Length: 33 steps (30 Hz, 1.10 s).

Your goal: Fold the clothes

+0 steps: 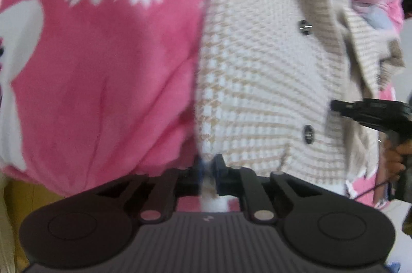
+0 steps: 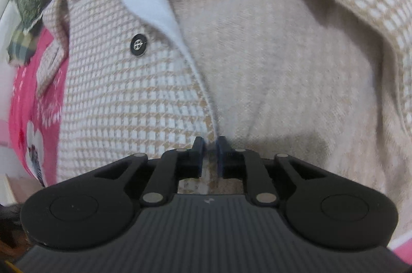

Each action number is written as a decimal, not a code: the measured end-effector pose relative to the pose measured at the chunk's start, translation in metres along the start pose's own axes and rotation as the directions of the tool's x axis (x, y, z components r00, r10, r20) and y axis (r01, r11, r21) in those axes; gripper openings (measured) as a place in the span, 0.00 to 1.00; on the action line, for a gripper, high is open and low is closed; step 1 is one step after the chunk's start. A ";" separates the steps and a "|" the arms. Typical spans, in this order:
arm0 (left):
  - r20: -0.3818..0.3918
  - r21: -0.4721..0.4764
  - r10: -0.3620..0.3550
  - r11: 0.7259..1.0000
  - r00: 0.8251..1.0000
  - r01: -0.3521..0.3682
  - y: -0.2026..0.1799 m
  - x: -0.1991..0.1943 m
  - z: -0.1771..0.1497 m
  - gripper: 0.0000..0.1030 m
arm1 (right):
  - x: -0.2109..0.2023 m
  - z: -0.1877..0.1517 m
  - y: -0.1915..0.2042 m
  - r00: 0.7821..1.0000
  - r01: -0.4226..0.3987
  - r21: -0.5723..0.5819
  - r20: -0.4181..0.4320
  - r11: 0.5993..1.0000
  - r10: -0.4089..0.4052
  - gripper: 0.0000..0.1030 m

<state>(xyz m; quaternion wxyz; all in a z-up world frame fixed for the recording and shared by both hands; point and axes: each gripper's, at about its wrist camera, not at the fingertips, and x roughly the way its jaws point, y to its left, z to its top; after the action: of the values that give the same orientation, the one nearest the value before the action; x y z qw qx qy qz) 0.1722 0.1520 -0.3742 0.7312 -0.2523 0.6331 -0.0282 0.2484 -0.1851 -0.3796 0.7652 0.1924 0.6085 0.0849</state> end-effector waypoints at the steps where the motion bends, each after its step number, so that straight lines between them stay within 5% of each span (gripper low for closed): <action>1: 0.016 -0.015 -0.002 1.000 1.000 0.002 0.002 -0.006 0.002 0.26 | -0.007 0.002 0.002 1.000 0.010 -0.016 0.011 1.000 -0.010 0.15; 4: 0.090 -0.050 -0.009 0.999 0.996 0.013 0.009 -0.031 0.008 0.39 | -0.029 0.009 0.009 0.997 0.035 -0.076 0.066 0.996 -0.030 0.29; 7: 0.176 -0.038 0.090 0.996 0.980 -0.085 0.012 -0.054 0.028 0.45 | -0.053 0.020 0.017 0.990 0.052 -0.147 0.141 0.988 -0.031 0.32; 11: 0.320 0.041 0.271 0.953 0.908 -0.299 0.004 -0.070 0.071 0.63 | -0.060 0.043 0.033 0.980 -0.008 -0.230 0.193 0.973 0.054 0.32; 14: 0.416 0.137 0.395 0.863 0.819 -0.486 -0.004 -0.063 0.105 0.74 | -0.053 0.049 0.055 0.976 -0.078 -0.284 0.173 0.956 0.131 0.32; 16: 0.471 0.227 0.442 0.775 0.763 -0.589 -0.008 -0.045 0.122 0.74 | -0.044 0.046 0.069 0.978 -0.100 -0.310 0.143 0.946 0.150 0.33; 18: 0.500 0.338 0.460 0.676 0.734 -0.655 -0.008 -0.021 0.136 0.75 | -0.035 0.043 0.084 0.979 -0.122 -0.335 0.112 0.934 0.168 0.33; 20: 0.504 0.443 0.472 0.577 0.723 -0.686 -0.004 0.003 0.147 0.74 | -0.023 0.040 0.099 0.982 -0.129 -0.337 0.090 0.933 0.168 0.33; 21: 0.497 0.475 0.481 0.546 0.722 -0.690 0.001 0.012 0.152 0.73 | -0.018 0.038 0.107 0.983 -0.128 -0.331 0.084 0.935 0.165 0.33; 22: 0.491 0.486 0.475 0.546 0.730 -0.682 0.006 0.015 0.158 0.72 | -0.014 0.037 0.116 0.982 -0.130 -0.325 0.086 0.937 0.166 0.33; 24: 0.483 0.481 0.449 0.581 0.751 -0.657 0.018 0.011 0.168 0.71 | -0.004 0.037 0.134 0.977 -0.148 -0.312 0.099 0.938 0.187 0.33; 25: 0.485 0.469 0.441 0.597 0.755 -0.650 0.023 0.007 0.172 0.59 | 0.001 0.037 0.145 0.974 -0.155 -0.311 0.109 0.938 0.198 0.33; 26: 0.487 0.458 0.437 0.610 0.756 -0.647 0.028 0.003 0.176 0.33 | 0.009 0.039 0.157 0.971 -0.159 -0.313 0.122 0.936 0.205 0.33; 28: 0.476 0.468 0.426 0.617 0.769 -0.632 0.039 -0.004 0.185 0.22 | 0.023 0.046 0.181 0.965 -0.159 -0.314 0.150 0.936 0.214 0.33; 31: 0.393 0.509 0.357 0.683 0.848 -0.524 0.051 -0.026 0.196 0.15 | 0.039 0.056 0.210 0.954 -0.171 -0.286 0.191 0.943 0.231 0.33; 33: 0.278 0.444 0.258 0.820 0.926 -0.361 0.068 -0.058 0.215 0.13 | 0.046 0.062 0.226 0.949 -0.176 -0.268 0.209 0.947 0.235 0.33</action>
<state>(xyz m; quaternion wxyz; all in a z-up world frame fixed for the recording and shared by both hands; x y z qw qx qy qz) 0.3438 0.3040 -0.3342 0.8268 0.0454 0.5592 -0.0409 0.3429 0.0259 -0.3199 0.8373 0.1677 0.4735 0.2158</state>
